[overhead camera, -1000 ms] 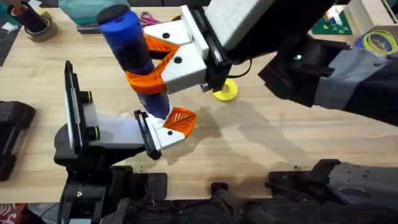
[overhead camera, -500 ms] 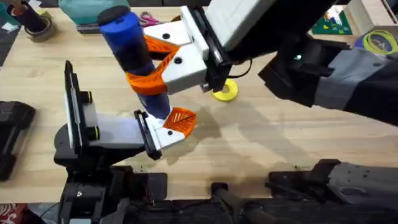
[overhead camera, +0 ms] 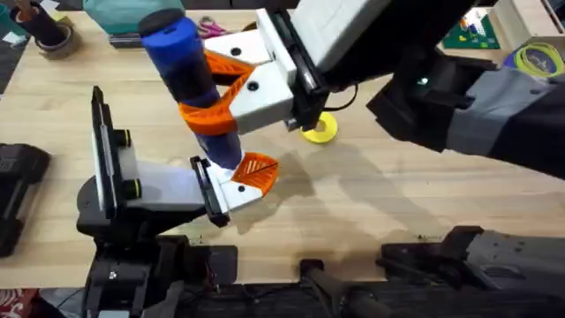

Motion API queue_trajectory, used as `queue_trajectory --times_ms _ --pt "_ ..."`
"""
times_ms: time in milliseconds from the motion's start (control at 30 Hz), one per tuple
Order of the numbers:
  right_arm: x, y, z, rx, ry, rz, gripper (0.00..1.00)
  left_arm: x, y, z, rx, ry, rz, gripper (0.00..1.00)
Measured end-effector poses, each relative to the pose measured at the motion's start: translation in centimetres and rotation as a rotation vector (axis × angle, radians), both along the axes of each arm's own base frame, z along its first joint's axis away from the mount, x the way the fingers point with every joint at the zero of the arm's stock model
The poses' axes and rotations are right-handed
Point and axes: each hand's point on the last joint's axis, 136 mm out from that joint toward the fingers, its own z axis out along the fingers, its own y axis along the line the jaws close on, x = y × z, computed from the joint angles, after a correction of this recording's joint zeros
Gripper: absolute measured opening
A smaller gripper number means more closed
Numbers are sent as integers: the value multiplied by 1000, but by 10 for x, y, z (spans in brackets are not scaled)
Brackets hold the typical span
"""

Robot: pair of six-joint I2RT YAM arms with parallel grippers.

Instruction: Pick up the gripper from the table and insert it into the empty holder that is missing its gripper. Then pick up a screw, insert it into the mounting hole, and use the screwdriver to tighten it. Finally, clean up the table by picking up the vegetable and placing it into the bucket.

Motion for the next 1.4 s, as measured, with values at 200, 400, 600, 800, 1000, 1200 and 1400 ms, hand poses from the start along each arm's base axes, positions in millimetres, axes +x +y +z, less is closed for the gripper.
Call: queue_trajectory --times_ms 200,400,600,800,1000,1200,1400 --pt "0 0 -2 -5 2 0 21 0 0 0 0 0 0 10" --pt "0 0 -2 -7 3 0 21 0 0 0 0 0 0 10" --pt "0 0 -2 -6 -4 -1 21 0 0 0 0 0 0 10" --pt "0 0 -4 -10 -6 -2 21 0 0 0 0 0 0 10" --pt "1 0 -4 -11 -6 -2 21 0 0 0 0 0 0 10" --pt "0 0 -4 -8 -8 -2 21 0 0 0 0 0 0 10" --pt "-1 -3 17 78 -69 -7 21 0 0 0 0 0 0 10"
